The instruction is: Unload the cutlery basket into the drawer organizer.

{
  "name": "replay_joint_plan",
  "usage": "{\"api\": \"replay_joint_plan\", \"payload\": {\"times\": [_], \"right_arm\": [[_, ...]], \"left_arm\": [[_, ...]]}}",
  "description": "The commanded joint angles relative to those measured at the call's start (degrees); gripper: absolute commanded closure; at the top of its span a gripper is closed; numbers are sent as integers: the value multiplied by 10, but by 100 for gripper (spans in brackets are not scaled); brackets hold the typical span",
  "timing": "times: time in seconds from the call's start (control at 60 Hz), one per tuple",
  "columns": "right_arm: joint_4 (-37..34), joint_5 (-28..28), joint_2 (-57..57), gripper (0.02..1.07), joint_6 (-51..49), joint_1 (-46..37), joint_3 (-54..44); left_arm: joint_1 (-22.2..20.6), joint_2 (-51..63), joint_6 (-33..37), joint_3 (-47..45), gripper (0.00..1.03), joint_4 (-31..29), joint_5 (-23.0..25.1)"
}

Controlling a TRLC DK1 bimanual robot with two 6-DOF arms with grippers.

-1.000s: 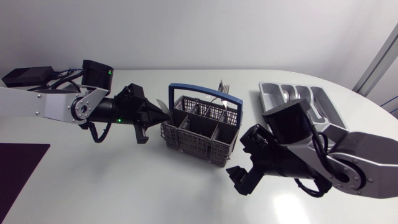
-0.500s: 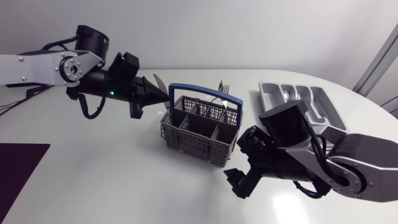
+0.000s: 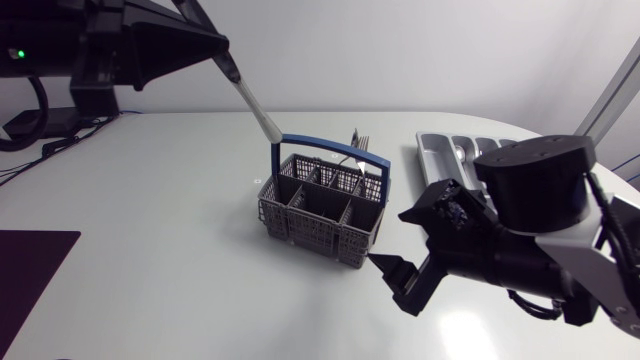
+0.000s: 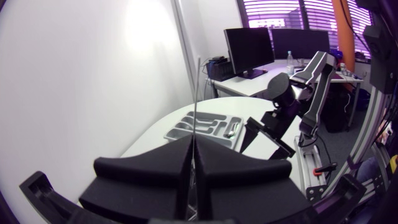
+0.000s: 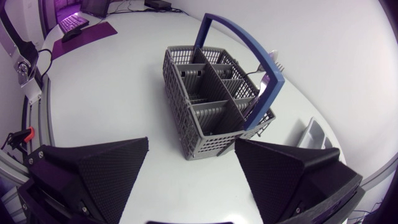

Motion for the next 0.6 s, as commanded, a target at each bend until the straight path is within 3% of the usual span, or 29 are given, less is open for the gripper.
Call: {"api": "replay_joint_plan", "payload": {"times": [0.0,0.2,0.583], "right_arm": [[-20,3,-26,7,-10,5,16],[-70,-44,-51,7,-19,3,32],[-74,-166,-35,7,-10,-8,66]], "left_arm": [[-30,-25,-26,-34,100,-12,11],[-107,-23,-39,-89,100,-11,10],[-179,26,-48,-117,100,-2,11]]}}
